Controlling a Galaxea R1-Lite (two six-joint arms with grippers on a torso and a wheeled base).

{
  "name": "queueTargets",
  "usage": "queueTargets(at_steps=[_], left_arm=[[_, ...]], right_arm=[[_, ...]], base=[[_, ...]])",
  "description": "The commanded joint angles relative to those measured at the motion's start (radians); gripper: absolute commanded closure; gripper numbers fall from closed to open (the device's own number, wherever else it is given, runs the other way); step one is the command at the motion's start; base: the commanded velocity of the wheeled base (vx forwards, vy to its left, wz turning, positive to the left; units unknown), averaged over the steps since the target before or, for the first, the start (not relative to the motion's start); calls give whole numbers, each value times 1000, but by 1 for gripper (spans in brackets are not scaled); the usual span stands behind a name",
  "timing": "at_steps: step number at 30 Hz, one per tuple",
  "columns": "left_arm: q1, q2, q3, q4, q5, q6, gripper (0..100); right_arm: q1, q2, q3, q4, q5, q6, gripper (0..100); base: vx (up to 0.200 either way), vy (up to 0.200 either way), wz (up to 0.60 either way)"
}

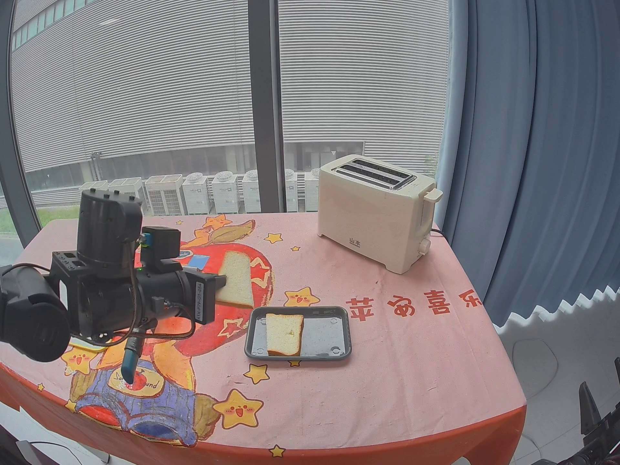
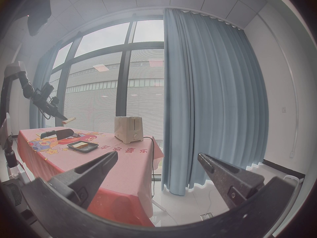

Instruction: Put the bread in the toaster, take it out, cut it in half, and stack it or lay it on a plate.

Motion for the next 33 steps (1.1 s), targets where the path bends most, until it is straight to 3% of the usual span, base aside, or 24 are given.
queueTargets(at_steps=[1,8,33], left_arm=[[1,65,-69,33,-3,0,100],[-1,124,-169,150,-10,0,100],[-22,259,-185,141,-13,-6,100]], right_arm=[[0,-13,18,0,0,0,0],[0,-13,18,0,0,0,0],[0,-13,18,0,0,0,0]], base=[[0,0,0],[0,0,0],[0,0,0]])
